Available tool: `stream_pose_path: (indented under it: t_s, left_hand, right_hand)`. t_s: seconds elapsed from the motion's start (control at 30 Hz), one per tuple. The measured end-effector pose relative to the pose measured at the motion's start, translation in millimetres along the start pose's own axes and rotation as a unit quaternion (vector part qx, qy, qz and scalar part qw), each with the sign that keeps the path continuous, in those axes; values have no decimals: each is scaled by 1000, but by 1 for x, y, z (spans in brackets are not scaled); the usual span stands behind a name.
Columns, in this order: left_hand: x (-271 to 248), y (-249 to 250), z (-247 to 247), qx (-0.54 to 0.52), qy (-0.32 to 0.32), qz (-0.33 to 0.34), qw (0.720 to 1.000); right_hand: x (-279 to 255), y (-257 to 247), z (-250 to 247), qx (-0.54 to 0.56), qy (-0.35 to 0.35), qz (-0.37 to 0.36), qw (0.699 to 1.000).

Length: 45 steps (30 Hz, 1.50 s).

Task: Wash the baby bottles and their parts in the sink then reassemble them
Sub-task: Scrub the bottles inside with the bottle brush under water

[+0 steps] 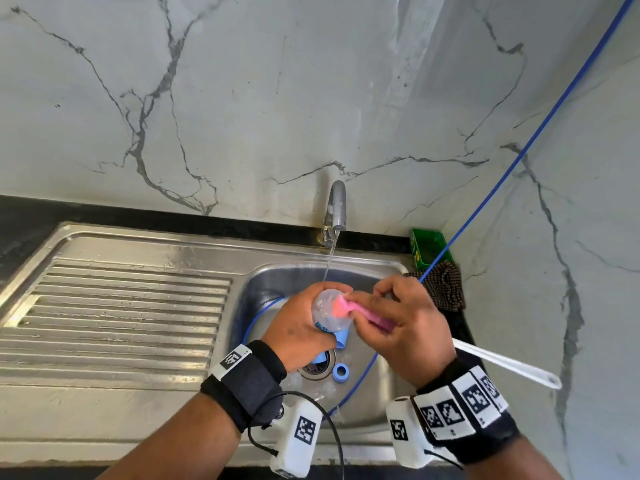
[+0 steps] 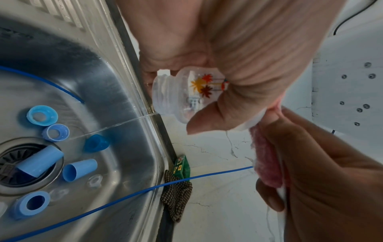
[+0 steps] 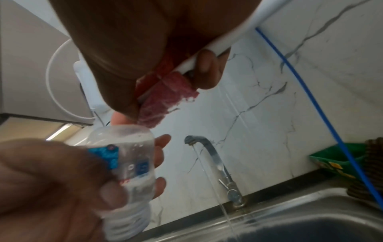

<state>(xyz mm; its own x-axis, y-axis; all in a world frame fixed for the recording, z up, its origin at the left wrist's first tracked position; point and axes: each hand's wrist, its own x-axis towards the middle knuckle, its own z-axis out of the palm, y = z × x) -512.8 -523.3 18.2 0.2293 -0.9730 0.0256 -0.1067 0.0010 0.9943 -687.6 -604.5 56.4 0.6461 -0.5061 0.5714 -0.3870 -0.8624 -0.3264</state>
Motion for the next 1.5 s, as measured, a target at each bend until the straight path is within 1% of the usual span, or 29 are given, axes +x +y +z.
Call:
stream_pose_path:
  t_s: [0.07, 0.17, 0.2, 0.27, 0.33, 0.37, 0.47, 0.5, 0.6, 0.63, 0.73, 0.77, 0.8, 0.83, 0.87, 0.93, 1.0, 1.03, 1.1, 1.13, 1.17, 1.27, 1.33, 1.4, 1.5]
  left_hand:
    - [1, 0, 2, 8, 8, -3, 1000]
    - [2, -1, -2, -3, 11, -3, 1000]
    - [1, -1, -4, 0, 11, 0, 1000]
    - [0, 1, -4, 14, 12, 12, 1000]
    - [0, 3, 0, 22, 11, 6, 1000]
    - [1, 3, 4, 25, 8, 3, 1000]
    - [3, 2, 8, 4, 5, 6, 1000]
    - [4, 2, 7, -1, 9, 3, 1000]
    - [7, 3, 7, 19, 15, 0, 1000]
    - [9, 3, 8, 20, 13, -5, 1000]
    - [12, 0, 10, -35, 3, -15, 999]
    - [12, 0, 10, -50, 9, -23, 998]
    - [13, 0, 9, -60, 22, -35, 997]
    - [14, 0, 7, -76, 44, -51, 995]
    - [13, 3, 6, -120, 65, -76, 988]
    - [14, 10, 3, -247, 92, -133, 955]
    - [15, 17, -2, -350, 99, -174, 915]
    - [15, 21, -6, -388, 92, -180, 899]
    - [13, 24, -9, -446, 70, -174, 875]
    - [13, 25, -9, -461, 61, -172, 868]
    - [12, 25, -8, -469, 57, -172, 864]
    - [10, 22, -5, -471, 39, -172, 864]
    - [8, 20, -4, -462, 31, -163, 871]
    - [7, 17, -4, -449, 20, -144, 882]
    - [6, 14, -1, -428, 27, -132, 894]
  right_hand:
    - [5, 2, 1, -5, 18, 20, 1000]
    - [2, -7, 6, 27, -14, -20, 999]
    - [1, -5, 5, 32, -25, -23, 999]
    - [4, 6, 1, 22, -20, 8, 1000]
    - [9, 9, 1, 16, -6, 38, 999]
    - [10, 6, 4, 26, -9, 33, 999]
    - [8, -3, 5, 72, -47, -18, 996]
    - [8, 2, 3, 72, -47, -15, 996]
    - [11, 20, -1, 54, -13, 41, 998]
    - [11, 20, 0, 62, -9, 42, 997]
    - [8, 7, 2, 98, -48, -8, 994]
    - [7, 9, 0, 95, -57, -13, 994]
    - [7, 14, -3, 81, -52, -4, 995]
    - [7, 22, -6, 65, -36, 23, 997]
    - [6, 31, -8, 58, -14, 59, 996]
    - [1, 41, -9, 77, 5, 115, 990]
    - [-5, 37, -6, 95, -7, 121, 988]
    - [-6, 32, -4, 103, -14, 115, 988]
    - [-6, 20, 0, 123, -16, 110, 986]
    - [-5, 16, 3, 133, -10, 116, 984]
    - [-4, 11, 6, 142, -1, 130, 981]
    - [-1, 2, 13, 156, 13, 173, 972]
    - [-3, -3, 15, 167, 7, 161, 973]
    - [-6, -6, 14, 181, -16, 146, 972]
    - [-10, -5, 11, 186, -37, 136, 972]
